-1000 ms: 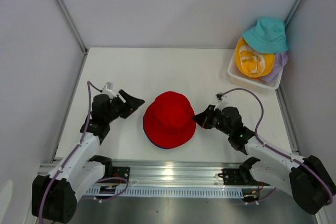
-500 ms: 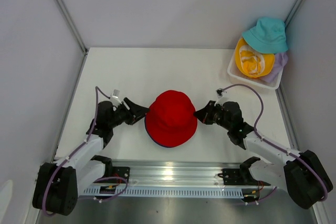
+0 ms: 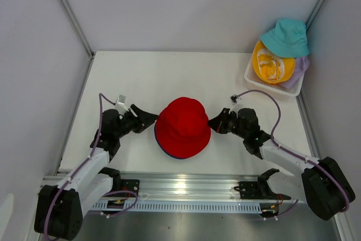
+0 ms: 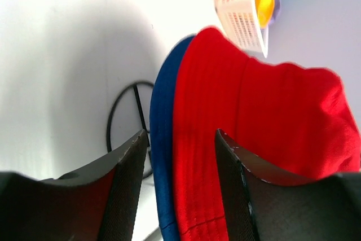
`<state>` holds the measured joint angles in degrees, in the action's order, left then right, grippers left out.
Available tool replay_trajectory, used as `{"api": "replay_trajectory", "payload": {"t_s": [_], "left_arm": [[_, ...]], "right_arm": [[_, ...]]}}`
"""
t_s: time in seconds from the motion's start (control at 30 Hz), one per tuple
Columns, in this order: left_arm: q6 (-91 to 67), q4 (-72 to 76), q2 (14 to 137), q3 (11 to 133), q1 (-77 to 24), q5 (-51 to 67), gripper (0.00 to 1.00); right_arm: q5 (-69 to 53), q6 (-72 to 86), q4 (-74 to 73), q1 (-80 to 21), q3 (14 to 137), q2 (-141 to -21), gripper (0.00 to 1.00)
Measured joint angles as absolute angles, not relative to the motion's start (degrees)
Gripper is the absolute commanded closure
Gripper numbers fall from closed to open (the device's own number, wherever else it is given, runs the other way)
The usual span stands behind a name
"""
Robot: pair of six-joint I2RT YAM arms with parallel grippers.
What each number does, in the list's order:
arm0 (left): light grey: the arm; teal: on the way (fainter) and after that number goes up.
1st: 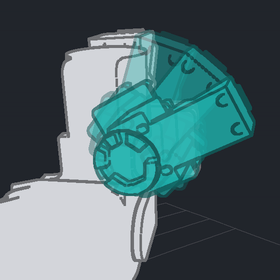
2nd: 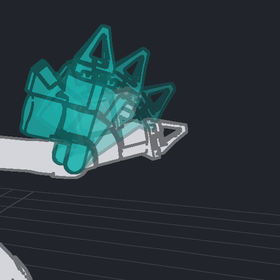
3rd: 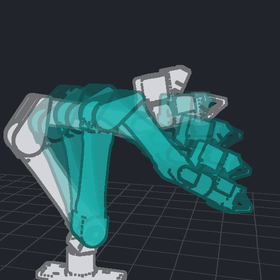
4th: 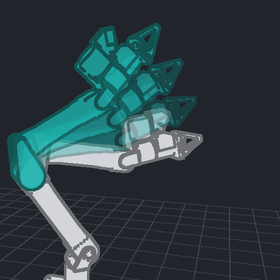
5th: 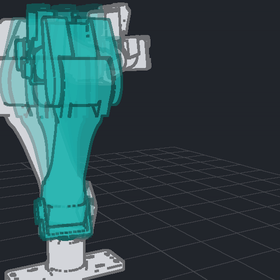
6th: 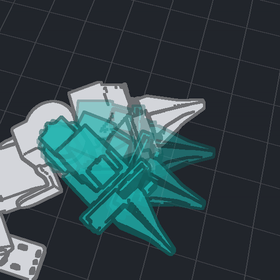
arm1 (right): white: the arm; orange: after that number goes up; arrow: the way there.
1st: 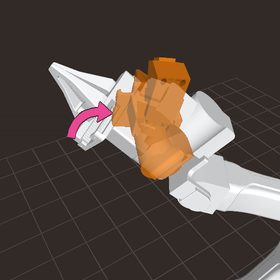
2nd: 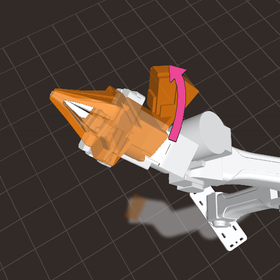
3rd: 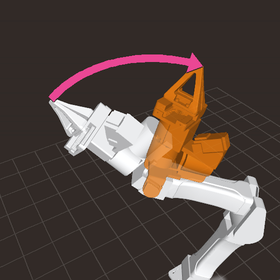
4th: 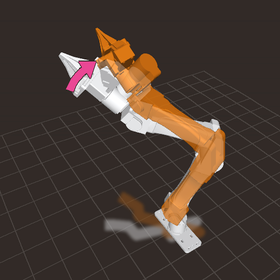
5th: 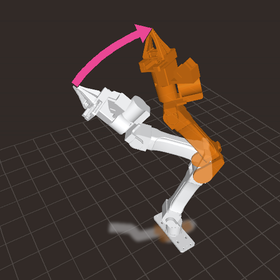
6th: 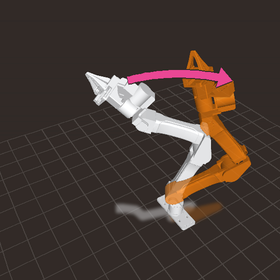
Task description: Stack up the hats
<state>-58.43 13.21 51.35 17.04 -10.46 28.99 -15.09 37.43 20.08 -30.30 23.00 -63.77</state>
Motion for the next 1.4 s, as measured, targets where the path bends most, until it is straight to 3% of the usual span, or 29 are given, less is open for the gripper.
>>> {"api": "replay_trajectory", "payload": {"t_s": [0.2, 0.43, 0.67, 1.4], "left_arm": [[-54.78, 9.52, 46.83, 20.05, -10.46, 24.69, 0.45], [-55.20, 10.37, 50.46, 20.25, -10.46, 25.74, 0.46], [-57.14, 14.48, 52.49, 20.25, -10.46, 27.97, 0.54], [-58.52, 15.90, 57.04, 19.86, -11.73, 28.23, 0.54]], "right_arm": [[-15.27, 37.41, 20.01, -30.24, 23.66, -64.40, 1.00], [-15.68, 37.41, 20.10, -30.24, 24.60, -65.98, 1.00], [-15.90, 37.43, 20.27, -30.26, 24.77, -66.39, 1.00], [-15.94, 37.41, 20.49, -30.26, 24.99, -66.54, 1.00]]}}
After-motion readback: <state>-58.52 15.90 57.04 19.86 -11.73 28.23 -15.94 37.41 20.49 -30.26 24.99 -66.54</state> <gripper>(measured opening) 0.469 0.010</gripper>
